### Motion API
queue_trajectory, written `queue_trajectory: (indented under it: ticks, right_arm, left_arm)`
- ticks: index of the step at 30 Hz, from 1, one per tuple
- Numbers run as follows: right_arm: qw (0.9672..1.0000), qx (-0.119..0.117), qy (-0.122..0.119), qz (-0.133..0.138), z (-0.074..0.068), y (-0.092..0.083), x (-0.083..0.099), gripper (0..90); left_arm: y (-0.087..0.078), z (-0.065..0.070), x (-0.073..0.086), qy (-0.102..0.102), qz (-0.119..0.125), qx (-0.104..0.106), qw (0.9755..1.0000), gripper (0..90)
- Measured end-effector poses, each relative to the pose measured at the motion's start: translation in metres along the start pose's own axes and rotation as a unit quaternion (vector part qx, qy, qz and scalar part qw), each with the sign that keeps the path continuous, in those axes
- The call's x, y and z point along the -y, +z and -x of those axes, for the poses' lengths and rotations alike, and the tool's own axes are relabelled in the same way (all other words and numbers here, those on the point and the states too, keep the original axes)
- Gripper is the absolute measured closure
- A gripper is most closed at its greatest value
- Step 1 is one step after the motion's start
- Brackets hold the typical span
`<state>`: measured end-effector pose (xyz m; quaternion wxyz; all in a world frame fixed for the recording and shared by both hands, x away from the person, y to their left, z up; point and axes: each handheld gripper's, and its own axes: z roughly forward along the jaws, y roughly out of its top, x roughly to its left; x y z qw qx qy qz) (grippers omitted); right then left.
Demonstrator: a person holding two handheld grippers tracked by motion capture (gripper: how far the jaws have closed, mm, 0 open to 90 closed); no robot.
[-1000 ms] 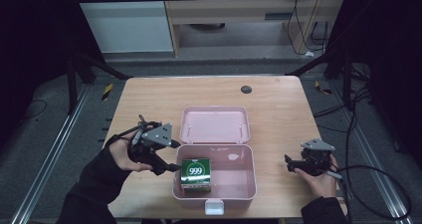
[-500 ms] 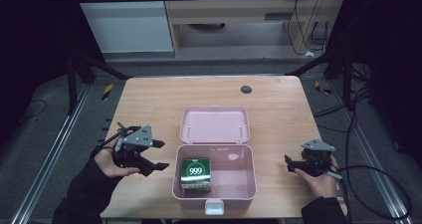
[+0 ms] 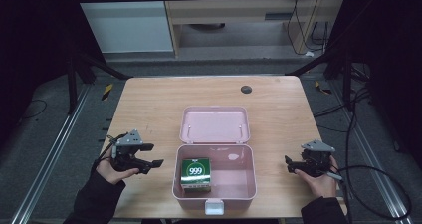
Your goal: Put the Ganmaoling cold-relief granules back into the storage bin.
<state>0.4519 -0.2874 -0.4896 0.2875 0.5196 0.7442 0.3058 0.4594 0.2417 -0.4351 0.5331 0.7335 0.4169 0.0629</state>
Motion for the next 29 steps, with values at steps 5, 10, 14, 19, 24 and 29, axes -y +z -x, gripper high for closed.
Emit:
queue_trajectory:
  ticks: [5, 10, 14, 19, 24, 29]
  right_arm:
    - [1.0, 0.0, -0.001, 0.0, 0.0, 0.0, 0.001, 3.3]
    - [1.0, 0.0, 0.001, -0.002, 0.001, 0.0, 0.004, 3.3]
    - [1.0, 0.001, 0.005, -0.001, 0.002, 0.0, 0.006, 3.4]
    - [1.0, 0.003, 0.009, -0.002, 0.003, 0.0, 0.008, 3.4]
    - [0.9999, 0.007, 0.01, 0.001, 0.005, 0.0, 0.009, 3.3]
    - [0.9998, 0.01, 0.015, 0.003, 0.006, 0.0, 0.01, 3.2]
  left_arm:
    - [0.001, -0.022, 0.008, -0.012, 0.007, -0.054, 0.9984, 25.1]
    - [-0.004, -0.04, 0.013, -0.022, 0.023, -0.104, 0.9941, 25.5]
    - [-0.009, -0.052, 0.018, -0.029, 0.036, -0.146, 0.9883, 26.2]
    - [-0.014, -0.068, 0.026, -0.039, 0.035, -0.194, 0.9796, 26.5]
    - [-0.019, -0.078, 0.031, -0.045, 0.031, -0.221, 0.9738, 26.8]
    - [-0.022, -0.086, 0.034, -0.051, 0.023, -0.234, 0.9706, 26.3]
